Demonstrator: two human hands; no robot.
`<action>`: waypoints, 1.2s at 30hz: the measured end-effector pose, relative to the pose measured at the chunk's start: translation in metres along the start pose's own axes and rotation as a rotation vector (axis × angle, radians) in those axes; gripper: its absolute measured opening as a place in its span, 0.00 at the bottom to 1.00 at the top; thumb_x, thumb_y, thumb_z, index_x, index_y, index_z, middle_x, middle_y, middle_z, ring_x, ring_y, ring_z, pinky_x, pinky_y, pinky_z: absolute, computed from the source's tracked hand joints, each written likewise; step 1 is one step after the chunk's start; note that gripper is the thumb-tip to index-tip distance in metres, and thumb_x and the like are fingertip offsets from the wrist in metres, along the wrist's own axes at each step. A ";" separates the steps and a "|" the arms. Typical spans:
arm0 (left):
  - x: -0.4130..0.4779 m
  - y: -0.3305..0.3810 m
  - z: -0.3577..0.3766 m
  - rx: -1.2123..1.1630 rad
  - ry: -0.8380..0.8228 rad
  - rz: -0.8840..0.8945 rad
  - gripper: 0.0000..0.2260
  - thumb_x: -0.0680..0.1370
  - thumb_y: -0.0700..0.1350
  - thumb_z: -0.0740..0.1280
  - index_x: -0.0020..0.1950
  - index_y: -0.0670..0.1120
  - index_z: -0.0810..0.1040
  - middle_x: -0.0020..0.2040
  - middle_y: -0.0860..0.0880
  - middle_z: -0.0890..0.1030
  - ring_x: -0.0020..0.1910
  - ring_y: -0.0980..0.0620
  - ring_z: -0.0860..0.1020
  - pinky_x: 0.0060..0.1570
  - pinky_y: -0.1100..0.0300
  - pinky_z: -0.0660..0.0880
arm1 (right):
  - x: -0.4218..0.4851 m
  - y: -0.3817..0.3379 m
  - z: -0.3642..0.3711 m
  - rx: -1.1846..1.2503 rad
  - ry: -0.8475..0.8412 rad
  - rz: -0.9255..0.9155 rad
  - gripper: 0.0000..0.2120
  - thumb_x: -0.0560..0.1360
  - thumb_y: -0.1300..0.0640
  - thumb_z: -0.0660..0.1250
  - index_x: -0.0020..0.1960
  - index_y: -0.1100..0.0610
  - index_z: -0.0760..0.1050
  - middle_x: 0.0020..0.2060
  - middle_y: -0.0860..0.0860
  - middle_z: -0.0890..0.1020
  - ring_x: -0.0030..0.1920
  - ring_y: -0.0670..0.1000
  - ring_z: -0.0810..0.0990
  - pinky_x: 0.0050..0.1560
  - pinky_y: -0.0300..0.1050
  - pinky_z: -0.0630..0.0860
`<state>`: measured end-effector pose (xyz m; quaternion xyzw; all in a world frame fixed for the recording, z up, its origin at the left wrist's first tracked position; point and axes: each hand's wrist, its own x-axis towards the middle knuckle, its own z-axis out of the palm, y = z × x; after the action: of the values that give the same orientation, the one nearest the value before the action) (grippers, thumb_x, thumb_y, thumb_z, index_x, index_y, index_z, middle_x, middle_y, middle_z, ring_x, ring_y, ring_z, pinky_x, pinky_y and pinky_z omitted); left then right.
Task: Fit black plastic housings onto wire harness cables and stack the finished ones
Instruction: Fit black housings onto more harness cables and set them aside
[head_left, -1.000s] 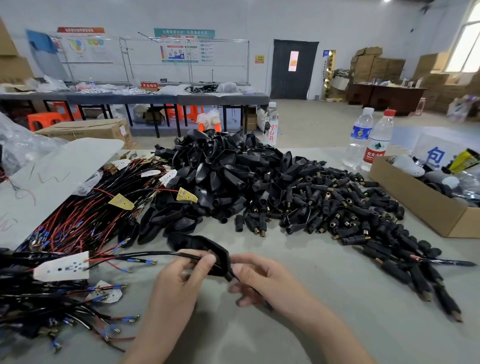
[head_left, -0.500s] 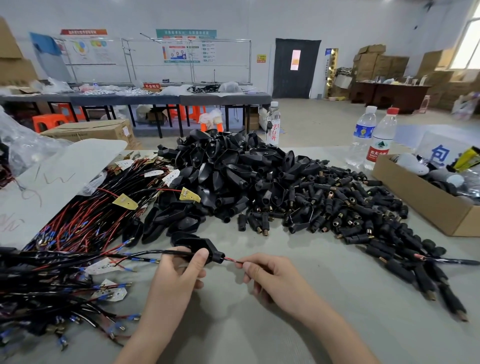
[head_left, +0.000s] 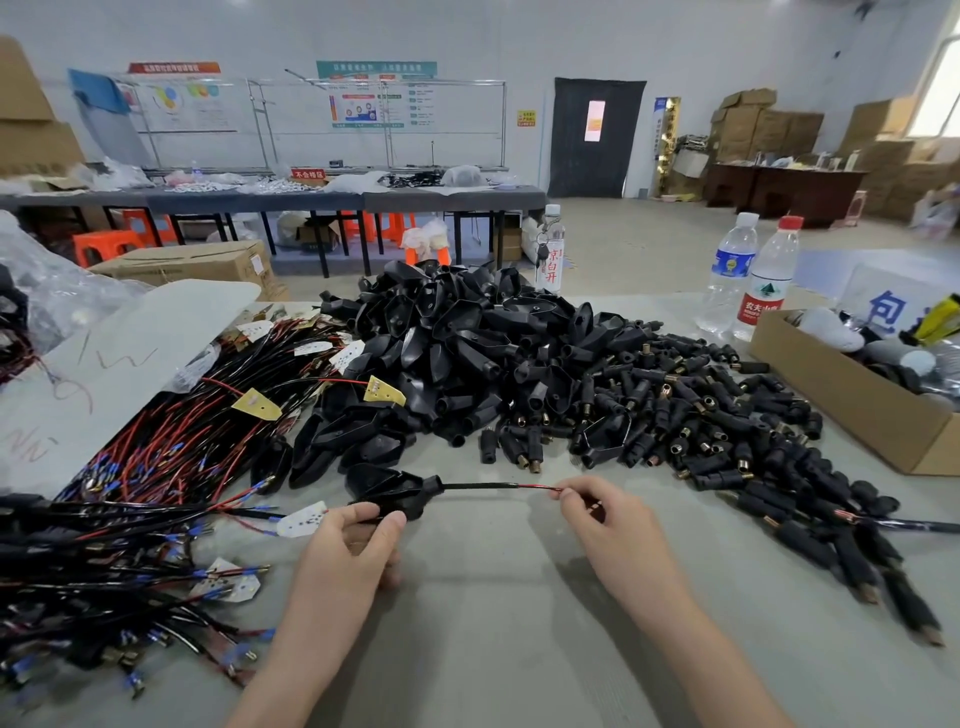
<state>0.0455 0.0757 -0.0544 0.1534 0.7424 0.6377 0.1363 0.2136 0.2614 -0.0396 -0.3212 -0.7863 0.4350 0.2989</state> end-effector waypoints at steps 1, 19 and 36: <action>-0.002 0.000 -0.001 0.061 -0.005 0.023 0.08 0.77 0.46 0.73 0.51 0.50 0.76 0.34 0.50 0.83 0.29 0.52 0.80 0.39 0.47 0.80 | 0.001 0.001 -0.003 -0.034 0.033 -0.001 0.09 0.80 0.52 0.63 0.45 0.42 0.80 0.30 0.39 0.80 0.23 0.42 0.71 0.23 0.33 0.63; -0.025 0.015 -0.006 0.798 -0.027 0.419 0.05 0.80 0.58 0.64 0.45 0.60 0.74 0.37 0.58 0.76 0.40 0.60 0.74 0.36 0.62 0.69 | 0.004 0.018 -0.023 -0.604 0.109 0.059 0.07 0.79 0.48 0.60 0.49 0.44 0.77 0.47 0.41 0.77 0.53 0.48 0.73 0.58 0.48 0.71; -0.008 0.014 -0.040 0.793 0.037 0.237 0.11 0.81 0.47 0.62 0.61 0.50 0.78 0.54 0.52 0.80 0.56 0.50 0.74 0.60 0.51 0.71 | -0.011 0.002 0.037 -0.551 -0.239 -0.395 0.21 0.83 0.45 0.55 0.76 0.41 0.61 0.69 0.35 0.67 0.69 0.40 0.62 0.77 0.40 0.46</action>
<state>0.0375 0.0385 -0.0346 0.2671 0.9101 0.3163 -0.0209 0.1932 0.2354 -0.0603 -0.1785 -0.9504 0.1750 0.1851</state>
